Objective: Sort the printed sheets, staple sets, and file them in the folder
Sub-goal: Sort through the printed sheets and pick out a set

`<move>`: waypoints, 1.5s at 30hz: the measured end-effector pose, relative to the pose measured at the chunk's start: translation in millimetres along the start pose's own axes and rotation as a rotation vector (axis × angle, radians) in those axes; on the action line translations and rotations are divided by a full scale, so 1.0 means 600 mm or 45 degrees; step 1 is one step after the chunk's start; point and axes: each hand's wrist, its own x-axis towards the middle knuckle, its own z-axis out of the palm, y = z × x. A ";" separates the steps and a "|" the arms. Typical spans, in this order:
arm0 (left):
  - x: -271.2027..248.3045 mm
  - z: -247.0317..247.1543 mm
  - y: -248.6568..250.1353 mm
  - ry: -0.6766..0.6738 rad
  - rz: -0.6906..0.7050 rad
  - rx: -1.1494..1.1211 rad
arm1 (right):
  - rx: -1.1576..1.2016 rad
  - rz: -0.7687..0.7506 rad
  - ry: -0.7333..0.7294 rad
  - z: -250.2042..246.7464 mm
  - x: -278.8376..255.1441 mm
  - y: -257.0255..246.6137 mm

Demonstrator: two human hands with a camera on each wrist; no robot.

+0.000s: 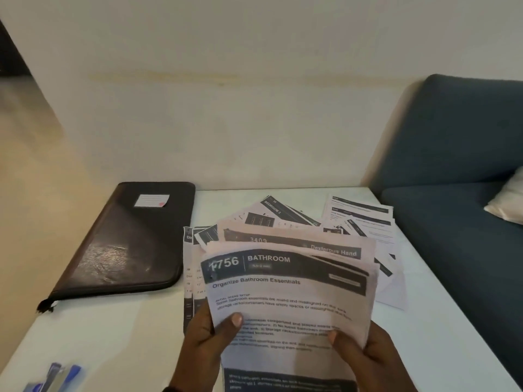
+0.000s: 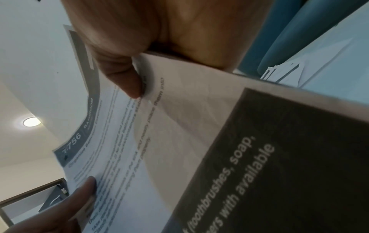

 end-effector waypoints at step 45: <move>-0.017 0.043 0.011 0.208 0.042 0.144 | -0.166 -0.037 0.019 -0.001 0.022 0.040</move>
